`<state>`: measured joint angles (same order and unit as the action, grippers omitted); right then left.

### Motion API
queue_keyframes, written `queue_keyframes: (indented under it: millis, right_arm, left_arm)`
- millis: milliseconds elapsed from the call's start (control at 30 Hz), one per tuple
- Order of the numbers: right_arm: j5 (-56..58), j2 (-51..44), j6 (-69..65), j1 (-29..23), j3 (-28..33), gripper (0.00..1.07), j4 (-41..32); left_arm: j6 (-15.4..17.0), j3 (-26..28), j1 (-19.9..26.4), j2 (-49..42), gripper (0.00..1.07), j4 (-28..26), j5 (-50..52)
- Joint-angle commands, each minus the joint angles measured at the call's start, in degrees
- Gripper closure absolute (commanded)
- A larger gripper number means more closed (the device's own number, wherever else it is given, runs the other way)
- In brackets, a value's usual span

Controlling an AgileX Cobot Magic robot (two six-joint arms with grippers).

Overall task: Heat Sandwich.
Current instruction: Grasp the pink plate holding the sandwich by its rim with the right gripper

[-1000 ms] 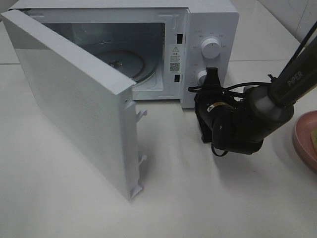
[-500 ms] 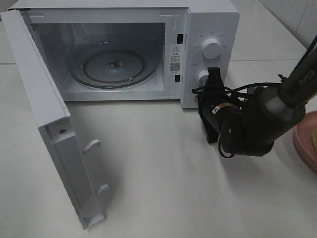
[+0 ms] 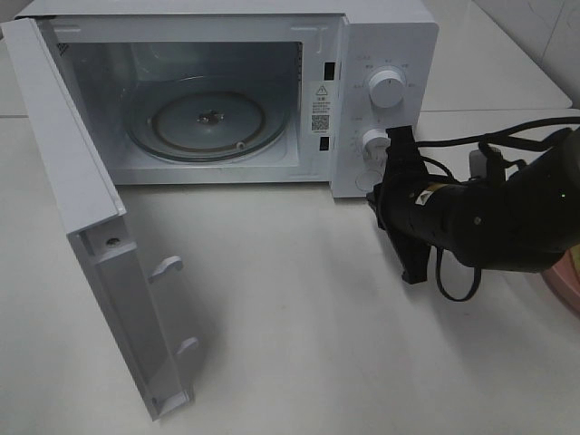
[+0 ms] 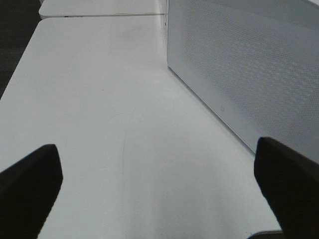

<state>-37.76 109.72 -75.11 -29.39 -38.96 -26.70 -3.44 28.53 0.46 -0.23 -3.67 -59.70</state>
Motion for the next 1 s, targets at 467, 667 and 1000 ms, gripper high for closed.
queue_keyframes:
  millis: [467, 667, 1000]
  right_arm:
    - [32.43, -16.44, 37.59, 0.06, 1.03, 1.02, 0.97]
    - [48.19, -22.06, 60.33, 0.06, 1.03, 1.01, 1.09]
    - [63.83, -25.95, 83.59, 0.06, 0.97, 0.98, 1.6]
  left_arm:
    - [-0.06, -0.17, -0.11, -1.49, 0.05, -0.23, 0.8]
    - [-0.06, -0.17, -0.11, -1.49, 0.05, -0.23, 0.8]
    - [-0.06, -0.17, -0.11, -1.49, 0.05, -0.23, 0.8]
